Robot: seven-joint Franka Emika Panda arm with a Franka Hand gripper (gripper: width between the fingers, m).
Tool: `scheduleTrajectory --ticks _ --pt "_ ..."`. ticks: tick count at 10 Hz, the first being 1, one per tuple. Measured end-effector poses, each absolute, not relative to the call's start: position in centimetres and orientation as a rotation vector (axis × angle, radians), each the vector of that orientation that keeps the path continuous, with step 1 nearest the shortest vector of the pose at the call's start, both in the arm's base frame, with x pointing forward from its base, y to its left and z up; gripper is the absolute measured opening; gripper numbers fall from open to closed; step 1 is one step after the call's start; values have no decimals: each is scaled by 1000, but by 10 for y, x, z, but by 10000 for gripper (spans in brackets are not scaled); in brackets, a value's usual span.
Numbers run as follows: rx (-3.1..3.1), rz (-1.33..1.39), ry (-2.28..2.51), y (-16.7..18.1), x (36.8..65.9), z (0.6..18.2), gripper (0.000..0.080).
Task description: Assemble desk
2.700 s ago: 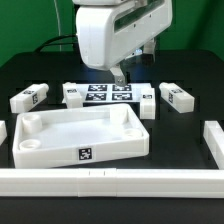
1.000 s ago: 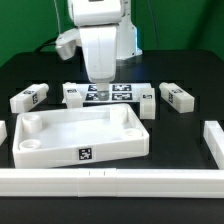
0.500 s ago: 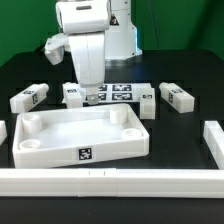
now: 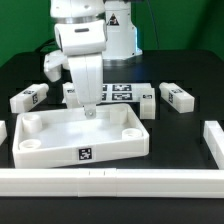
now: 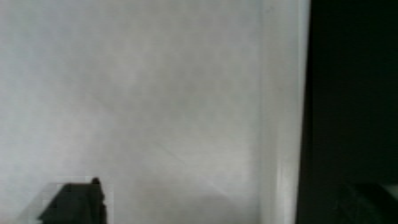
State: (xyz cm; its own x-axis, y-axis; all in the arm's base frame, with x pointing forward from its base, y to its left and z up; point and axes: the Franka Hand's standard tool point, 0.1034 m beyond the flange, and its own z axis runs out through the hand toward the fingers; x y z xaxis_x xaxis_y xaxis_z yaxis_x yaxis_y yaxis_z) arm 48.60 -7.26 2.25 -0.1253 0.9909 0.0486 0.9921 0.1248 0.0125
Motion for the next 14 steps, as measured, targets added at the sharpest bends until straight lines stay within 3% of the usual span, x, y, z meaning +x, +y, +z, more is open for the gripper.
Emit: scheduleTrajectory --ticks 2,5,7,8,9,10,14 --pt "-2047 -50 -2316 -71 480 8 650" --pt "-2057 -44 -2300 -72 478 6 626" --pt "-2057 -43 -2299 -72 478 6 273" --pt "-2057 -43 -2298 -72 478 6 137" --pt "-2058 -42 -2298 -72 478 5 137" --pt "-2058 -42 -2298 -73 477 5 55" --pt "-2058 -42 -2298 -73 477 5 55"
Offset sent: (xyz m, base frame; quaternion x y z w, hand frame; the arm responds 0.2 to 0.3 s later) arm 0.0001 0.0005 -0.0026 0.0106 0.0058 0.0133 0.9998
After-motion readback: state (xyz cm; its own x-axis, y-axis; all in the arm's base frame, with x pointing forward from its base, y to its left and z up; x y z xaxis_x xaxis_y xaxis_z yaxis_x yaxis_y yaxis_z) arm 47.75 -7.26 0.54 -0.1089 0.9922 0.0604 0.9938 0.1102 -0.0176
